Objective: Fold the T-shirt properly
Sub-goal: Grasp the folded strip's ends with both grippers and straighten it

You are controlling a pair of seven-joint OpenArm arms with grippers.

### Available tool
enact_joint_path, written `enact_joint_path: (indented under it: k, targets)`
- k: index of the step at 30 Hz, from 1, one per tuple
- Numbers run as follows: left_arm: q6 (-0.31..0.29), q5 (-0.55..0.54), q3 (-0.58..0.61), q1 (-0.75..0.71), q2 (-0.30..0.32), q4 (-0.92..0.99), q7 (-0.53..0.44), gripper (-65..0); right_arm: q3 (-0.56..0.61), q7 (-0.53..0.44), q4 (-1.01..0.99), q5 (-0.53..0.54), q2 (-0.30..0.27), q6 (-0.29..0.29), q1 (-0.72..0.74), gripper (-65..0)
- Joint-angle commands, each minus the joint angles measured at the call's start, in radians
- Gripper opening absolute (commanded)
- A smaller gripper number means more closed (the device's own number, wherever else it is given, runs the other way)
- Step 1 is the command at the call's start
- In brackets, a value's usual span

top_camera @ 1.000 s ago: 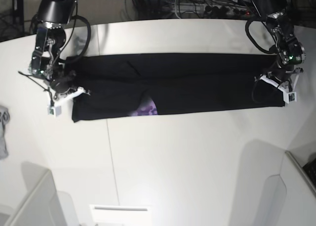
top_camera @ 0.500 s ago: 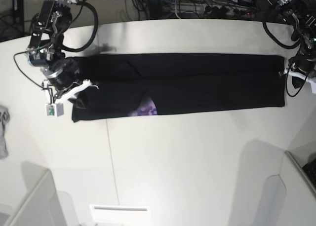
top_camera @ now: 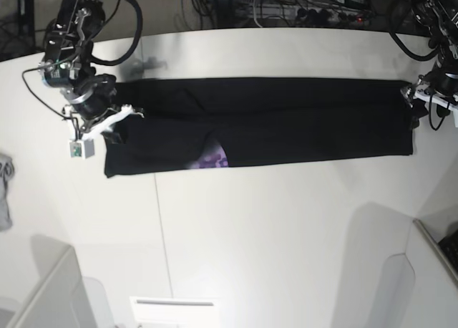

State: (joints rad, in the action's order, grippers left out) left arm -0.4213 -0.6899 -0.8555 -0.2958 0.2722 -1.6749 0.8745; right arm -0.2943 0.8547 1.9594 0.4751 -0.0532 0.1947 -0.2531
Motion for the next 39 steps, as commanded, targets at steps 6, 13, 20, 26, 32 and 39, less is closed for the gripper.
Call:
enact_joint_path:
  k: [6, 13, 20, 26, 32, 39]
  targets:
    - [-0.006, -0.014, -0.003, 0.086, 0.034, 0.18, -0.019, -2.8, -0.003, -0.022, 0.018, 0.014, -0.006, 0.004, 0.005, -65.0]
    - [-0.004, -0.012, 0.13, 0.151, 0.077, 0.332, -0.068, -3.9, 0.05, -0.025, 0.022, 0.014, -0.007, 0.004, 0.005, -65.0]
    - [-0.003, 0.112, 0.235, 0.149, 0.077, 0.404, -0.151, -23.5, 0.077, -0.028, 0.022, 0.014, -0.006, 0.004, 0.005, -65.0]
    - [-0.003, 0.131, 0.235, 0.149, 0.074, 0.405, -0.15, -53.8, 0.077, -0.028, 0.022, 0.014, -0.006, 0.004, 0.007, -65.0]
    - [-0.003, 0.132, 0.23, 0.148, 0.081, 0.396, -0.151, -65.0, 0.07, -0.028, 0.022, 0.014, -0.006, 0.004, 0.007, -65.0]
    - [-0.003, 0.135, 0.157, 0.12, 0.081, 0.31, -0.151, -65.0, 0.07, -0.03, 0.021, 0.014, -0.006, 0.004, 0.008, -65.0]
